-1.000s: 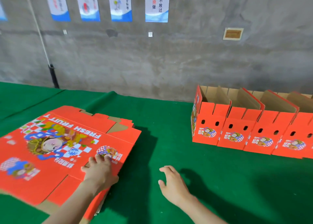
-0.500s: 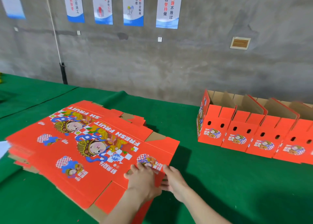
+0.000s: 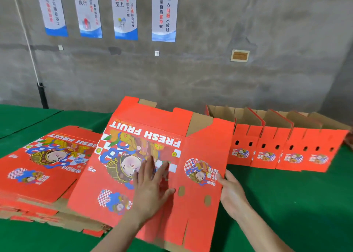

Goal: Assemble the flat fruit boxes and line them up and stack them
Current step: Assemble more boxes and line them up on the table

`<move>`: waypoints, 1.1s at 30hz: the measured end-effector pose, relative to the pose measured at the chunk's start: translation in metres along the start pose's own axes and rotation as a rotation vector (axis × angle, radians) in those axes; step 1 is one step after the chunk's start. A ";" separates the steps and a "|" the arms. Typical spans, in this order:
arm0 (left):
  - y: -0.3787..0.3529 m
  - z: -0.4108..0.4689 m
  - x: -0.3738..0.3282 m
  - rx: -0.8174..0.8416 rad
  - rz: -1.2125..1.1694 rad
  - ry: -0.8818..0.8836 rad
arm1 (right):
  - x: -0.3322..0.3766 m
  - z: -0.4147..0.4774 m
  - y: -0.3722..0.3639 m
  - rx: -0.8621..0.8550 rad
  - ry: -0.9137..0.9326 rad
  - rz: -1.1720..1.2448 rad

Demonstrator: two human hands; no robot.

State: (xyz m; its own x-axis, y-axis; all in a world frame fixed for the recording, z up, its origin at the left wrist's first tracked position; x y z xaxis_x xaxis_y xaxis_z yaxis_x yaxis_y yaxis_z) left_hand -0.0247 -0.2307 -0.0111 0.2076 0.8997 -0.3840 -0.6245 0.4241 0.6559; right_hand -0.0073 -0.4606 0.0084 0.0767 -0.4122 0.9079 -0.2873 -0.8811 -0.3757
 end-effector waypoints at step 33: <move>0.069 0.046 0.006 -0.277 -1.309 0.632 | 0.088 -0.050 0.020 -0.385 1.291 -0.853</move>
State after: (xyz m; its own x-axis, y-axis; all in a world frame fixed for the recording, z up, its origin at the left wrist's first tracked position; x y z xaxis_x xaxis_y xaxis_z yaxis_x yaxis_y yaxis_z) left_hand -0.0321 -0.1914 0.0618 0.4144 -0.3222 -0.8511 -0.3918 0.7810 -0.4864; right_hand -0.0536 -0.5029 0.0896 -0.4324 0.7899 0.4349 -0.8141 -0.5493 0.1882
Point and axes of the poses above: each hand's wrist, its own z-axis towards the middle knuckle, its own y-axis out of the back of the hand, x = y × z, the point moved 1 cm from there along z, towards the middle knuckle, and after that the axes turned 14 degrees about -x, right-handed, at the moved point
